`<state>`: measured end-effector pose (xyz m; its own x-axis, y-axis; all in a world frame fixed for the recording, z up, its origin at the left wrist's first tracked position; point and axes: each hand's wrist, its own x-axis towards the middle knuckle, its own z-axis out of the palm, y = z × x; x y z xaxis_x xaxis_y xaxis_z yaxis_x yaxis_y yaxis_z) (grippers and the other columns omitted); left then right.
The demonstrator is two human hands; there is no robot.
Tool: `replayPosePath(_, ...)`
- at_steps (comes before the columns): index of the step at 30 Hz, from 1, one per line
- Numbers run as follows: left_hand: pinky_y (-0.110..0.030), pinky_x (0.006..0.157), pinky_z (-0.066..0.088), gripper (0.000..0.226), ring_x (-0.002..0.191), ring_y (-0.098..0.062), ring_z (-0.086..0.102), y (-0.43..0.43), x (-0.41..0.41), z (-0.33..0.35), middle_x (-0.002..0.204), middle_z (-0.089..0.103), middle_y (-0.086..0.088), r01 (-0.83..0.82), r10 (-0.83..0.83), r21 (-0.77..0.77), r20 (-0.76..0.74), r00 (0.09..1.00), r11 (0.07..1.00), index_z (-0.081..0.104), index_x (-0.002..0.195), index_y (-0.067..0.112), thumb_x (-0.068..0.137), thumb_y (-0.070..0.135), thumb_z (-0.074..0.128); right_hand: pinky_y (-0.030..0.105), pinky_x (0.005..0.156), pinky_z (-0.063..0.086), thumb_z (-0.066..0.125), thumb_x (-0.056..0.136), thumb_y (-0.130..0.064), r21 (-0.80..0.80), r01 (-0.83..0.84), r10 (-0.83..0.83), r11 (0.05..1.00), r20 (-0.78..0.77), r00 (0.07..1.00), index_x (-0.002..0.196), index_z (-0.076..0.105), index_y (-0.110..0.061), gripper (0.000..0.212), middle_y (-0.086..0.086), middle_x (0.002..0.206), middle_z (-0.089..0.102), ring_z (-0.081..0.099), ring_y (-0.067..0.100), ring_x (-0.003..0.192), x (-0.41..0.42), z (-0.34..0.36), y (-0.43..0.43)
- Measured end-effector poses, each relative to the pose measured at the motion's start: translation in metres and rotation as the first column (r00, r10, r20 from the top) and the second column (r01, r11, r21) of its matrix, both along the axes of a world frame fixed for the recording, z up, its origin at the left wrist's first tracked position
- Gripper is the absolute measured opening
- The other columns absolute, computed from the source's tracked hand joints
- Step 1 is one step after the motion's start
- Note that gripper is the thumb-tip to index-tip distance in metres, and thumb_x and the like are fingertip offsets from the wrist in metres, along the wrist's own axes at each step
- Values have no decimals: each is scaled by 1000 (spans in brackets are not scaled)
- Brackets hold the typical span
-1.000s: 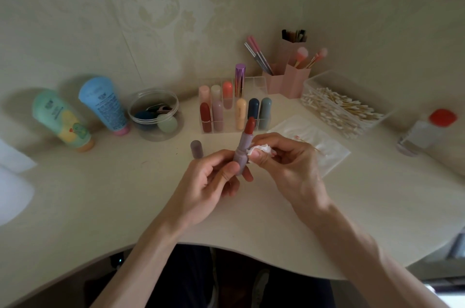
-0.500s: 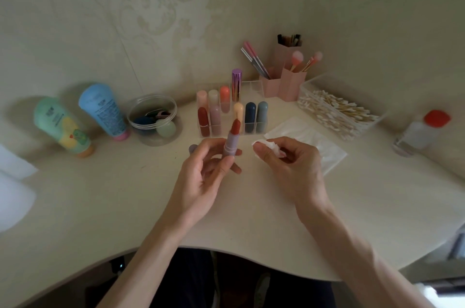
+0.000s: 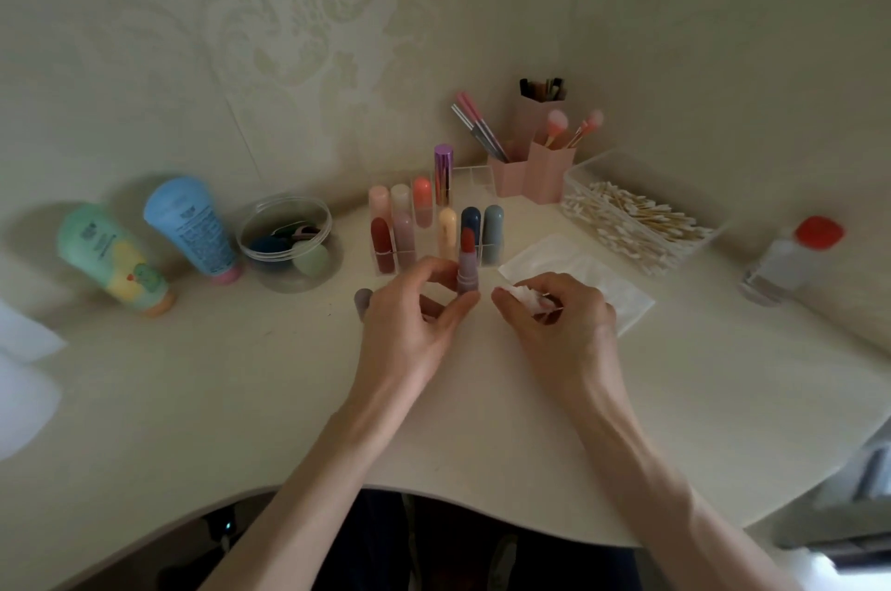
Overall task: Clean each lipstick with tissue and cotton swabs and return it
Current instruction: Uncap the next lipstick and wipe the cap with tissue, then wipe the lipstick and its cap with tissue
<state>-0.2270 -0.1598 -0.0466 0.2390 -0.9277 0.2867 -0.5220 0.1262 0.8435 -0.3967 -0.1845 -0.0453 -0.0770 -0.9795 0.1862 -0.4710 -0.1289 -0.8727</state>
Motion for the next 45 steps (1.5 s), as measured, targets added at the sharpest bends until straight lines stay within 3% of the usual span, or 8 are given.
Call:
replayPosePath(2,-53,85,53,14,64,-1,64,-7,-2,0,99,71,28,-47,46,15,62,997,999,70,99,33,89,35,79,33,71,51,83,86,-36,-13,-4,3,1000,-67,998,91,78,-18,20,-6,85,72,63,17,80,-1,1,1)
replayPosePath(7,-23,68,45,13,63,-1,64,-15,-7,6,97,73,20,-85,81,19,163,983,996,72,103,29,91,31,76,38,75,54,83,86,-34,-27,1,-4,1000,-118,993,90,77,-14,21,-1,89,71,64,21,85,-1,2,0)
replayPosePath(12,-39,80,57,18,70,-10,68,-23,-10,10,98,76,11,-87,77,39,211,974,995,71,107,28,90,33,74,39,76,54,82,86,-36,-10,-6,4,1000,-113,994,87,76,-16,21,-1,88,70,64,23,84,-1,4,1)
replayPosePath(19,-44,80,57,29,91,-20,73,-23,-17,10,99,75,7,-145,143,-11,260,955,989,62,113,23,91,38,72,40,76,54,83,85,-38,-18,-8,6,1000,-105,995,87,76,-18,21,-2,86,71,64,22,84,1,3,2)
replayPosePath(34,-37,79,56,36,80,-17,74,-17,-12,11,104,75,12,-135,126,22,242,962,991,61,119,27,87,35,77,41,79,54,82,83,-58,-38,-58,55,998,-66,996,93,77,-23,36,-10,89,69,63,11,85,0,3,6)
replayPosePath(38,-48,82,58,32,72,-10,71,-6,-7,7,96,70,20,-165,161,-5,239,957,986,55,115,39,92,28,74,42,84,57,83,86,-50,-46,-81,78,996,-70,995,104,80,-25,31,-11,100,72,67,11,90,0,4,6)
replayPosePath(42,-17,67,52,23,58,-1,64,19,-1,17,95,71,19,-174,202,-143,210,957,974,64,115,23,95,16,71,41,80,56,79,89,-47,-71,-128,118,989,-127,985,97,81,-24,24,-8,93,71,65,13,85,4,5,7)
replayPosePath(45,-7,62,44,16,65,-3,63,42,18,25,94,71,12,-185,246,-253,234,941,950,69,110,15,94,10,70,26,71,51,81,87,-51,-76,-156,144,985,-146,979,92,79,-25,26,-13,82,67,61,7,80,6,6,10)
